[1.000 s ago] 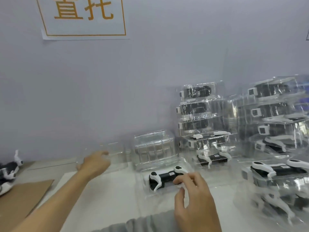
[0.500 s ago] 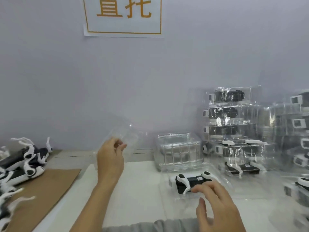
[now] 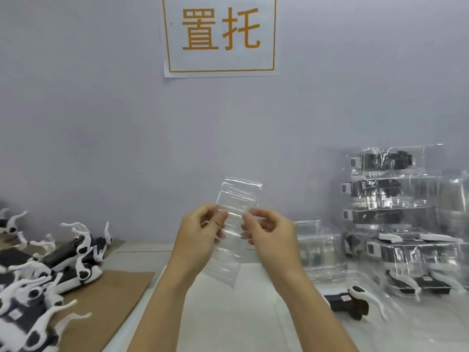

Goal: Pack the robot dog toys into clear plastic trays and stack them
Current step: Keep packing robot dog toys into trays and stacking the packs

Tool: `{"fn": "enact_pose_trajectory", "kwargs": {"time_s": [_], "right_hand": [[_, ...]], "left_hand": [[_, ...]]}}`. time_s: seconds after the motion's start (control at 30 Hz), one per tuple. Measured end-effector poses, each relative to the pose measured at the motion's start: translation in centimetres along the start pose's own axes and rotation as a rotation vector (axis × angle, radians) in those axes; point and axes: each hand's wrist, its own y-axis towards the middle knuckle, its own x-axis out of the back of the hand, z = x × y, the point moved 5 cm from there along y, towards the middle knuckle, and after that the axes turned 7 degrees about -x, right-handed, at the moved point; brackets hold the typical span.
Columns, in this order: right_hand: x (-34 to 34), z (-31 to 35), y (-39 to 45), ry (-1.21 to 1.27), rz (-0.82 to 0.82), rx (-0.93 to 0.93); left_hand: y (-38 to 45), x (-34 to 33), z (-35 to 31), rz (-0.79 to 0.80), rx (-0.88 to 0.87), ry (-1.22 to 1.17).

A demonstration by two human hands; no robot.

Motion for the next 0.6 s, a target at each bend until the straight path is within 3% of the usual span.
{"fn": "enact_pose_trajectory", "kwargs": {"time_s": [0.2, 0.4, 0.6], "right_hand": [[0.6, -2.5, 0.7, 0.088, -0.003, -0.056], [1.7, -3.1, 1.1, 0.119, 0.035, -0.088], [1.7, -2.9, 1.3, -0.031, 0.180, -0.125]], "left_hand": [[0.0, 0.2, 0.8, 0.006, 0.053, 0.098], [0.0, 0.6, 0.6, -0.102, 0.081, 0.179], [0.5, 3.4, -0.8, -0.174, 0.007, 0.385]]}}
